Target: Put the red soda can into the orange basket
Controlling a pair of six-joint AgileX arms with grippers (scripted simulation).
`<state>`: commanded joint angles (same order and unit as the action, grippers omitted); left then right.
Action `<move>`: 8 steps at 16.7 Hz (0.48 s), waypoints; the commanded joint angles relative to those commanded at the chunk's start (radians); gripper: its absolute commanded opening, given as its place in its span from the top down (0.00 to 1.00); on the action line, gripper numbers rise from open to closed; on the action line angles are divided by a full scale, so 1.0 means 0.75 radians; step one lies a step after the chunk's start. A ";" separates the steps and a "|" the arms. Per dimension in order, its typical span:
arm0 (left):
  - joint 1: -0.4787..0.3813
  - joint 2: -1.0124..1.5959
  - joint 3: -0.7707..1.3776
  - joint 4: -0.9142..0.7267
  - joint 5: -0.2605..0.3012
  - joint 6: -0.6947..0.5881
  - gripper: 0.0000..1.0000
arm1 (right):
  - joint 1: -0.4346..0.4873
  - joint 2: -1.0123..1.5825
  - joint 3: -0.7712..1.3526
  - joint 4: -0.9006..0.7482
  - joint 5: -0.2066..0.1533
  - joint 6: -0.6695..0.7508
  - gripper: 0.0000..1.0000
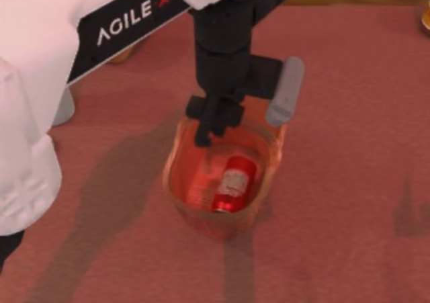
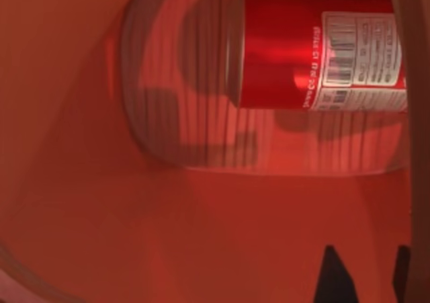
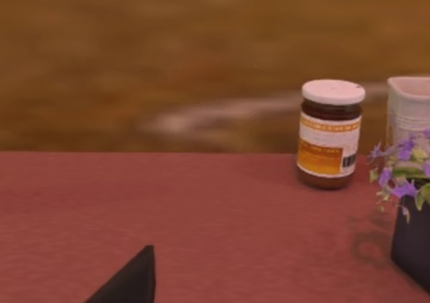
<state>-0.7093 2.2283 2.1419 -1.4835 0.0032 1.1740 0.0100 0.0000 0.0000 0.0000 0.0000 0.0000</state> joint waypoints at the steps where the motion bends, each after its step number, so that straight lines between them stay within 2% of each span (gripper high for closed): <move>1: 0.000 0.000 0.000 0.000 0.000 0.000 1.00 | 0.000 0.000 0.000 0.000 0.000 0.000 0.00; 8: 0.014 0.006 0.055 -0.057 0.000 0.013 1.00 | 0.000 0.000 0.000 0.000 0.000 0.000 0.00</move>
<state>-0.6986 2.2329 2.1832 -1.5266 0.0031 1.1836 0.0100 0.0000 0.0000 0.0000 0.0000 0.0000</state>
